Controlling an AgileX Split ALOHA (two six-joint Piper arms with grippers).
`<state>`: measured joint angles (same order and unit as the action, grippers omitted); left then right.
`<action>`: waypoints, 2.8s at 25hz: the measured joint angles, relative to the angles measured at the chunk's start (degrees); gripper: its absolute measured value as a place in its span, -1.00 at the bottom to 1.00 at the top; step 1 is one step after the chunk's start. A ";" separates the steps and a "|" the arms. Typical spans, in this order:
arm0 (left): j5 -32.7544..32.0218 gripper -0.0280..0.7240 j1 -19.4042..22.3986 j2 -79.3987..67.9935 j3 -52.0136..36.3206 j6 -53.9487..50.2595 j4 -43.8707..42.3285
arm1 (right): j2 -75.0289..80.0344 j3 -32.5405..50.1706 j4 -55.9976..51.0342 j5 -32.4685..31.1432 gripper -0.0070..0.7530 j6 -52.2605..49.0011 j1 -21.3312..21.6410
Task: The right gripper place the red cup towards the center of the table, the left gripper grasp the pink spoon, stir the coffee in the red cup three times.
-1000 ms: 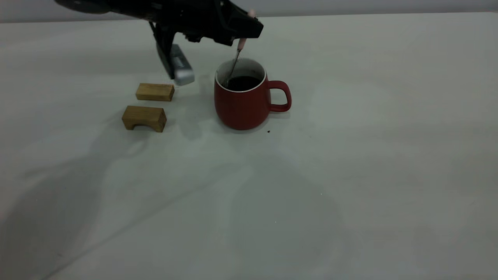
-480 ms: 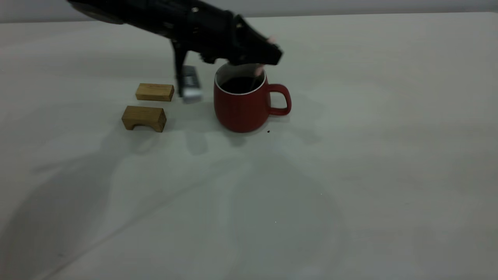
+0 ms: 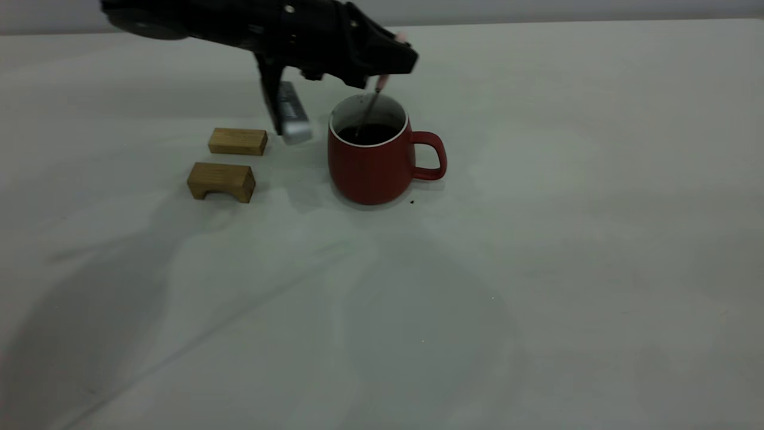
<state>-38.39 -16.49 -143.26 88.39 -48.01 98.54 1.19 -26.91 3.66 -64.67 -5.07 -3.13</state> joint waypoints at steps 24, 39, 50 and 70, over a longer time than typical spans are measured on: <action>-7.98 -0.52 5.27 -0.05 0.46 -17.63 -13.60 | 0.00 0.00 0.00 0.00 0.55 0.00 0.00; -8.99 -0.52 5.09 -0.05 0.46 -17.63 -12.40 | 0.00 0.00 0.00 0.00 0.55 0.00 0.00; -11.77 0.49 5.03 1.49 0.46 -1.40 -22.54 | 0.00 0.00 0.00 0.00 0.55 0.00 0.00; -15.73 0.52 5.03 29.85 0.46 46.12 -67.00 | 0.00 0.00 0.00 0.00 0.55 0.00 0.00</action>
<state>-54.12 -11.46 -113.40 88.84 -1.89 31.54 1.19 -26.91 3.66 -64.67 -5.07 -3.13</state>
